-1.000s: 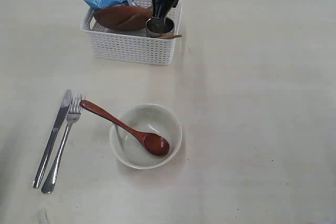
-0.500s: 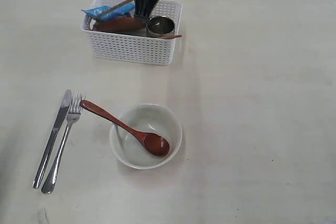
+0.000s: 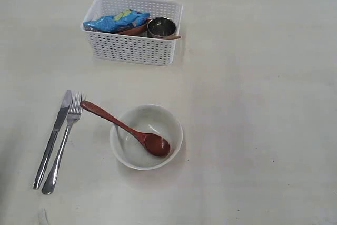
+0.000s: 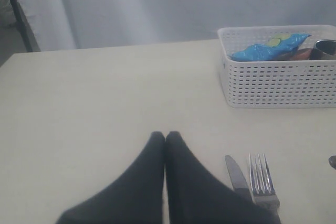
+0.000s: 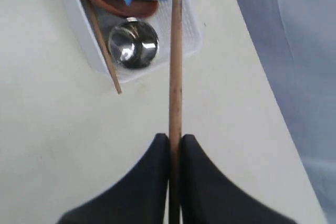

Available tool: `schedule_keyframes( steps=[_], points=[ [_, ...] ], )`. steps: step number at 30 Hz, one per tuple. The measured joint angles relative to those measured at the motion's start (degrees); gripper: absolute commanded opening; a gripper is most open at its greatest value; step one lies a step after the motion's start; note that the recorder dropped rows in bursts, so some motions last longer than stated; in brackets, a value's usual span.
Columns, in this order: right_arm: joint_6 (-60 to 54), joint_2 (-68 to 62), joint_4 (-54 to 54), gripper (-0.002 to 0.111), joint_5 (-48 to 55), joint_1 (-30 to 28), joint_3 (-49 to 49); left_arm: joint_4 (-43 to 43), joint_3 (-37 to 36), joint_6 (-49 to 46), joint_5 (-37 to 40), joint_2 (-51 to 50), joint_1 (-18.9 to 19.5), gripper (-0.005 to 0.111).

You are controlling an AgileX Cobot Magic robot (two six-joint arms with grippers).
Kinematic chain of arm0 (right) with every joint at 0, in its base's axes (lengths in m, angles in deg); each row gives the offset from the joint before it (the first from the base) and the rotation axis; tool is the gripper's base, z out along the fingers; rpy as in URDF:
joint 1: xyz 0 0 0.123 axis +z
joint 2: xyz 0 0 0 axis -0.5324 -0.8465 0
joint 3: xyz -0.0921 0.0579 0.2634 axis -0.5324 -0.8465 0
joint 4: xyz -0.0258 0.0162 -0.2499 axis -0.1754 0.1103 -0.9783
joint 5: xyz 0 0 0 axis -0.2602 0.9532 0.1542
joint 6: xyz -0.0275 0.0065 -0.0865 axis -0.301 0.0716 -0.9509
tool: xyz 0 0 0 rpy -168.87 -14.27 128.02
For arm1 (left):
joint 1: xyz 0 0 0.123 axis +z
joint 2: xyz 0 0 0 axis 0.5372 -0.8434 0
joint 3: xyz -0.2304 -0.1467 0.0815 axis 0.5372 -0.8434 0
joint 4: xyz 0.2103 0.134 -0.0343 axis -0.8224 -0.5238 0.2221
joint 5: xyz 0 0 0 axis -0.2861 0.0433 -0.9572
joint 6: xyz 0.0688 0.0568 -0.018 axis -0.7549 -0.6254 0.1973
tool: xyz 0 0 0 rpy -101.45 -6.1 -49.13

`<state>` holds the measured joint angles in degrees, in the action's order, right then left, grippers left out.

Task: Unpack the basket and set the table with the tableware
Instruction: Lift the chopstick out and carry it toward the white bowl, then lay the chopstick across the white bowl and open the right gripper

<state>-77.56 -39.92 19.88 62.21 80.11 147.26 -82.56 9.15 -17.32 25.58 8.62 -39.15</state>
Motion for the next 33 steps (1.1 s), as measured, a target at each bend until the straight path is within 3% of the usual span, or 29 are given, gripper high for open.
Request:
schedule_keyframes(
  steps=[6,9,12,20,33],
  points=[
    [14.3,7.8,0.6,0.000,-0.2,-7.8,-14.9,0.0,0.0,0.0,0.0,0.0,0.0,0.000],
    [15.4,11.9,5.1,0.000,0.1,-11.7,-23.1,0.0,0.0,0.0,0.0,0.0,0.0,0.000],
    [14.8,15.2,12.0,0.000,0.2,-12.1,-30.4,0.1,0.0,0.0,0.0,0.0,0.0,0.000],
    [14.9,21.7,21.7,0.000,-6.4,-4.7,-41.3,0.1,0.0,0.0,0.0,0.0,0.0,0.000],
    [27.7,21.2,20.8,0.000,-23.6,11.4,-46.0,0.1,0.0,0.0,0.0,0.0,0.0,0.000]
  ],
)
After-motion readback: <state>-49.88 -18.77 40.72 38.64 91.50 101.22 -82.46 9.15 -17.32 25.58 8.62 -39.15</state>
